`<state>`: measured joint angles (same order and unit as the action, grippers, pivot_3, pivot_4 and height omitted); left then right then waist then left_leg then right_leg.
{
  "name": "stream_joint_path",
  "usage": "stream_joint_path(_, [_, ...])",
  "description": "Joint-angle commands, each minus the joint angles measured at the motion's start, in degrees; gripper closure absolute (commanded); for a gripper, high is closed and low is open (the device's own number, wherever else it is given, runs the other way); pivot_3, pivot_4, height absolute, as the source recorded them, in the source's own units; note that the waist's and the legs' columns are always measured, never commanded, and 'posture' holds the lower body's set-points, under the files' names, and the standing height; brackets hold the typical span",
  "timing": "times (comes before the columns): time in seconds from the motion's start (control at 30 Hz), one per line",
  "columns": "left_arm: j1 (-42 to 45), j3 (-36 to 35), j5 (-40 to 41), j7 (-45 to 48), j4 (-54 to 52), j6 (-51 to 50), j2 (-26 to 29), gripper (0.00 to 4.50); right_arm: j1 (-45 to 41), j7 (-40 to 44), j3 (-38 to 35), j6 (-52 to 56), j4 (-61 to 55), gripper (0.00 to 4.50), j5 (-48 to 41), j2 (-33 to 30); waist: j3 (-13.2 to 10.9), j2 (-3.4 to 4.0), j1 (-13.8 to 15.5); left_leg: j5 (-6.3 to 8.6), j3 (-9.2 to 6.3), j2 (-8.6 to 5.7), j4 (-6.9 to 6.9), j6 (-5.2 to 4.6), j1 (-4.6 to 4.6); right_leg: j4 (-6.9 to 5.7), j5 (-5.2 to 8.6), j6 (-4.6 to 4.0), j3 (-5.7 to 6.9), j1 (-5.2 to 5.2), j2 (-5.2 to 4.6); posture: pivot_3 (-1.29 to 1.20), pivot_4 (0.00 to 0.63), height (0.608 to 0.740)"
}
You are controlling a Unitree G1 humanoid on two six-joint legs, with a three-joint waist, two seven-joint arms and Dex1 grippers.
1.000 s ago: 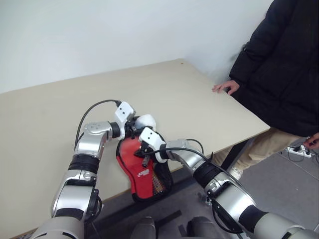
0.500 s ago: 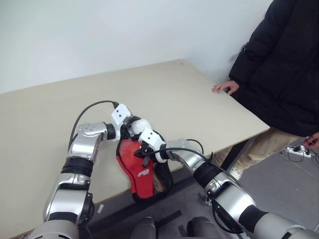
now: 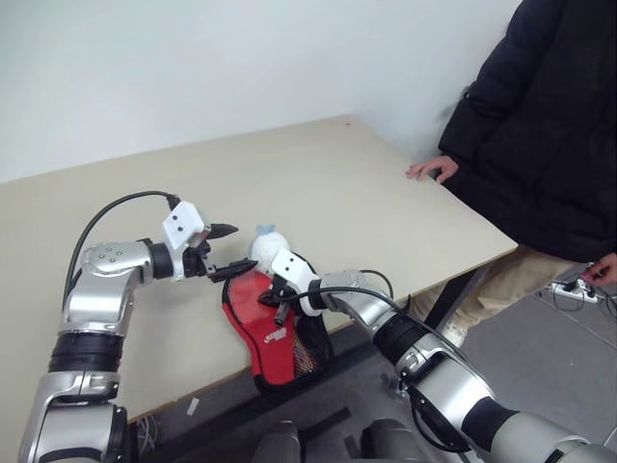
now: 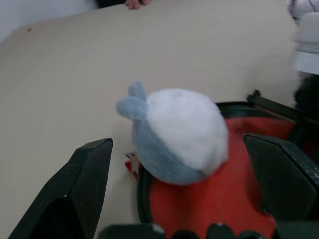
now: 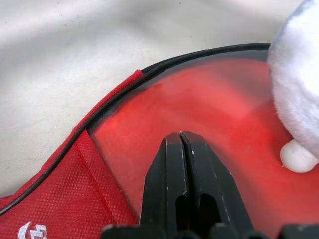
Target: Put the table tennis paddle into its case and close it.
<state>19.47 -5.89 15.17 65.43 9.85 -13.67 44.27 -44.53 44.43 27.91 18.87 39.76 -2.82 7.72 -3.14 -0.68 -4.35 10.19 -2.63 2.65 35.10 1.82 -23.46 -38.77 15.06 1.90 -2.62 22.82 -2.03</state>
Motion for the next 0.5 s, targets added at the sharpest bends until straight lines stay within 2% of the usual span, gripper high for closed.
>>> stream_joint_path(0.03, [-4.37, -2.88, 3.08, -2.02, -7.27, -2.01, 0.02, 0.02, 0.03, 0.79, 0.64, 2.08, 0.40, 4.50, 0.21, 5.19, 0.00, 0.00, 0.02, 0.00, 0.00, 0.00, 0.00, 0.00, 0.00, 0.00, 0.00, 0.00, 0.00, 0.00, 0.00, 0.00, 0.000, 0.740])
stream_joint_path(0.27, [-12.86, -5.19, 5.12, -8.58, -13.54, -2.66, -4.09, 0.02, 1.15, 2.59, 1.18, 4.28, -4.32, 4.50, 0.23, 2.62, 0.00, 0.00, -0.02, 0.00, 0.03, 0.06, 0.01, 0.00, 0.00, -0.01, 0.02, -0.14, 0.00, 0.04, 0.02, 0.00, 0.000, 0.740])
stream_joint_path(0.37, [-16.16, -4.98, 4.25, -11.22, -15.28, -1.15, -6.31, 0.00, 1.92, 4.07, 1.58, 4.86, -7.53, 4.04, 0.08, 0.96, 0.00, 0.00, -0.02, 0.00, 0.03, 0.09, 0.00, 0.00, -0.01, -0.01, 0.02, -0.15, 0.00, 0.07, 0.06, 0.00, 0.000, 0.740])
stream_joint_path(0.5, [-19.43, -4.55, 3.01, -13.98, -16.22, 0.86, -8.32, 0.00, 3.03, 6.35, 1.45, 6.54, -13.22, 3.00, 0.00, -1.81, 0.00, -0.01, 0.08, 0.00, 0.05, 0.09, -0.01, 0.01, -0.10, 0.00, 0.01, -0.14, -0.01, 0.18, 0.07, 0.00, 0.000, 0.740])
